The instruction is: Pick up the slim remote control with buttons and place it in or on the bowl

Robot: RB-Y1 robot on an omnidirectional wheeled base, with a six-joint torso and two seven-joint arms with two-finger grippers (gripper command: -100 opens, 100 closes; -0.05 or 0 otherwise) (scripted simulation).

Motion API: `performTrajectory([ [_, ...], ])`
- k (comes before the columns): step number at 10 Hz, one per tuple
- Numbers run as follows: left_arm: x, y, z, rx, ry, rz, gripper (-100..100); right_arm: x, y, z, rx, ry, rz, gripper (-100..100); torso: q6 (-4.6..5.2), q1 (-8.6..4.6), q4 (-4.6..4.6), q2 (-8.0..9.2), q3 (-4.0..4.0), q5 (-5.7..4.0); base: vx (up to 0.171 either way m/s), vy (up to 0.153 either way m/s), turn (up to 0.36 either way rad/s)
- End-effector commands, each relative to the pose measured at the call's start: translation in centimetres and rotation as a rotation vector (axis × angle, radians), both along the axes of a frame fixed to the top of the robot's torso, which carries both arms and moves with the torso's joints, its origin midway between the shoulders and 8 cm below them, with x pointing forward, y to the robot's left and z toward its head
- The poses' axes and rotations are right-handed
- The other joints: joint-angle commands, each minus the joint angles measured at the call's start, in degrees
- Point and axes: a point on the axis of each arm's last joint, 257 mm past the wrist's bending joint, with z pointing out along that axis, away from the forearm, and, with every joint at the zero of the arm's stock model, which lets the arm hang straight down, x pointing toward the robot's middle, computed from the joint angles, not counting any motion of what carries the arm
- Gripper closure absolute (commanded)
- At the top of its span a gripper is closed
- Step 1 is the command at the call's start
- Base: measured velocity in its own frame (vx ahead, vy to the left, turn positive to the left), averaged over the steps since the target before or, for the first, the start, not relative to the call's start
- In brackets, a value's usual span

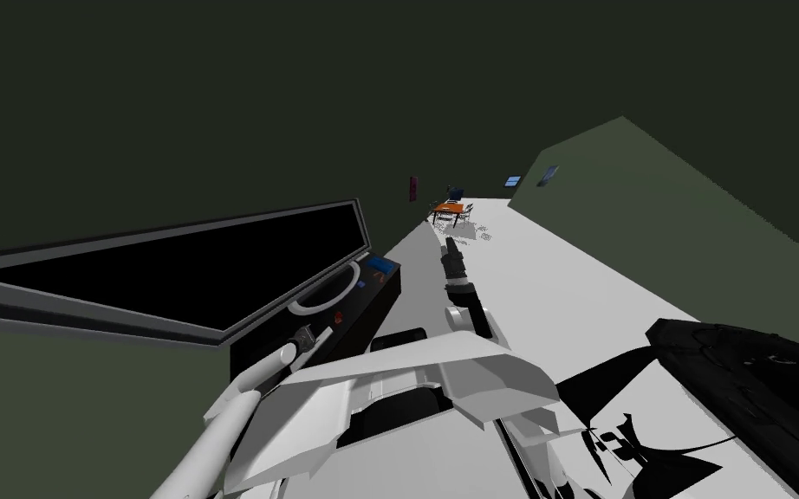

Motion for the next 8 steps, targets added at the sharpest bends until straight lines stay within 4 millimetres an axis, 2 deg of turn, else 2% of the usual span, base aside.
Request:
performTrajectory([
  [1,-1.0,0.2,-1.1,-0.022,0.040,0.016,-100,0.0,0.0,0.0,0.000,0.000,0.000,0,0.00,0.00,0.00,0.00,0.00,0.00,0.009,0.030,-0.120],
  [2,-1.4,0.3,-1.4,-0.024,0.050,0.022,-100,0.0,0.0,0.0,0.000,0.000,0.000,0,-0.02,0.00,0.00,-0.02,-0.01,0.00,0.003,0.017,0.001],
  [3,-3.3,0.5,-2.6,-0.058,0.108,0.050,-100,0.0,0.0,0.0,0.000,0.000,0.000,0,-0.05,-0.05,0.00,0.00,0.00,-0.01,0.006,0.025,-0.192],
  [4,-3.6,0.6,-2.8,-0.058,0.115,0.054,-100,0.0,0.0,0.0,0.000,0.000,0.000,0,0.00,-0.03,0.00,0.00,0.00,-0.01,0.005,0.031,-0.115],
  [5,-5.0,0.6,-3.5,-0.089,0.160,0.075,-100,0.0,0.0,0.0,0.000,0.000,0.000,0,-0.04,-0.01,0.00,0.01,0.00,0.00,0.013,0.033,-0.181],
  [7,-5.8,0.8,-4.0,-0.091,0.175,0.085,-100,0.0,0.0,0.0,0.000,0.000,0.000,0,-0.04,0.01,-0.01,-0.02,-0.02,0.00,0.008,0.026,-0.045],
  [8,-7.8,0.9,-4.9,-0.122,0.229,0.113,-100,0.0,0.0,0.0,0.000,0.000,0.000,0,-0.05,-0.05,0.00,0.00,0.00,-0.01,0.006,0.017,-0.147],
])
